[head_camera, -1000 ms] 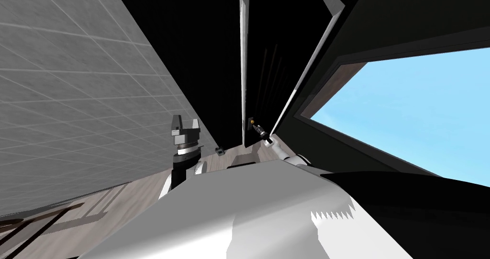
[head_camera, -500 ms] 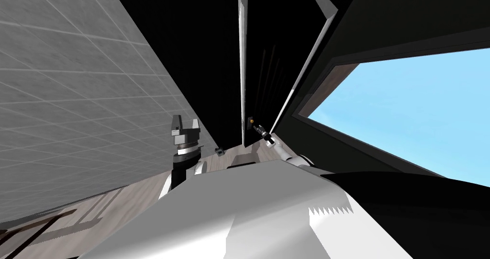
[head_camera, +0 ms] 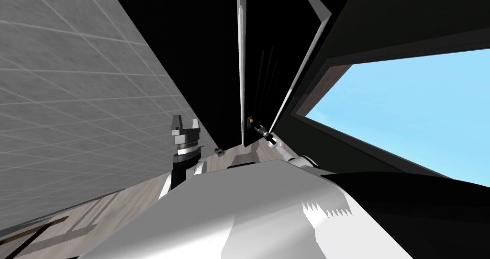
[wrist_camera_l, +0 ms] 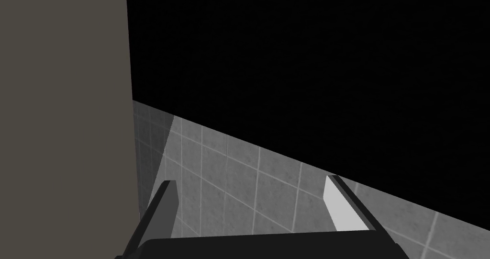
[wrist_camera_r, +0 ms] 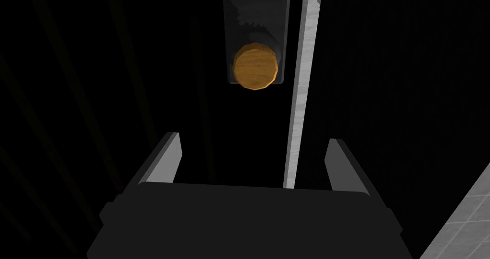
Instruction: Pull the door open
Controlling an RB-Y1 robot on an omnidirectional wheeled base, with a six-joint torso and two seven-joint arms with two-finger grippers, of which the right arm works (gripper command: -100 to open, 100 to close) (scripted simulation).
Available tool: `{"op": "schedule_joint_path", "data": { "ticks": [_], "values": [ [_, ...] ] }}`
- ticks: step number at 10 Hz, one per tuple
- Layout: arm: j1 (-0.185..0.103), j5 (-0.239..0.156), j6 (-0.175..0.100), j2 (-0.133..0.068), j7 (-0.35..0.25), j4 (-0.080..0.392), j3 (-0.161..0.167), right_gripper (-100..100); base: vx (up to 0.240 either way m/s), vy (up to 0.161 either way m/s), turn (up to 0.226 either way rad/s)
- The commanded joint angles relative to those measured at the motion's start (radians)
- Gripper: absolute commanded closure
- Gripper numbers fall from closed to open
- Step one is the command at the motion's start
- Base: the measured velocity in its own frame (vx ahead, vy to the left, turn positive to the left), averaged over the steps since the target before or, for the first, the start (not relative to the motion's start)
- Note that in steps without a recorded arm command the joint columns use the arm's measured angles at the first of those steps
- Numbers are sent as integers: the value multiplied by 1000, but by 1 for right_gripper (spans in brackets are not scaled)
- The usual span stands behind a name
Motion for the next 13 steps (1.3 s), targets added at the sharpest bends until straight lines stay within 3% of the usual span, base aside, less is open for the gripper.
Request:
{"op": "schedule_joint_path", "data": {
  "ticks": [1, 8, 9, 10, 13],
  "values": [
    [0, 0, 0, 0, 0, 0, 0, -100, -5, 9, -9],
    [-24, -5, 37, 38, 49, 21, -36, -100, 184, 37, 73],
    [-22, -5, 34, 34, 45, 20, -33, -100, 92, 15, 13],
    [-22, -5, 34, 34, 45, 20, -33, 100, -13, -1, -4],
    [-22, -5, 34, 34, 45, 20, -33, 100, -25, -5, 2]
  ]
}}
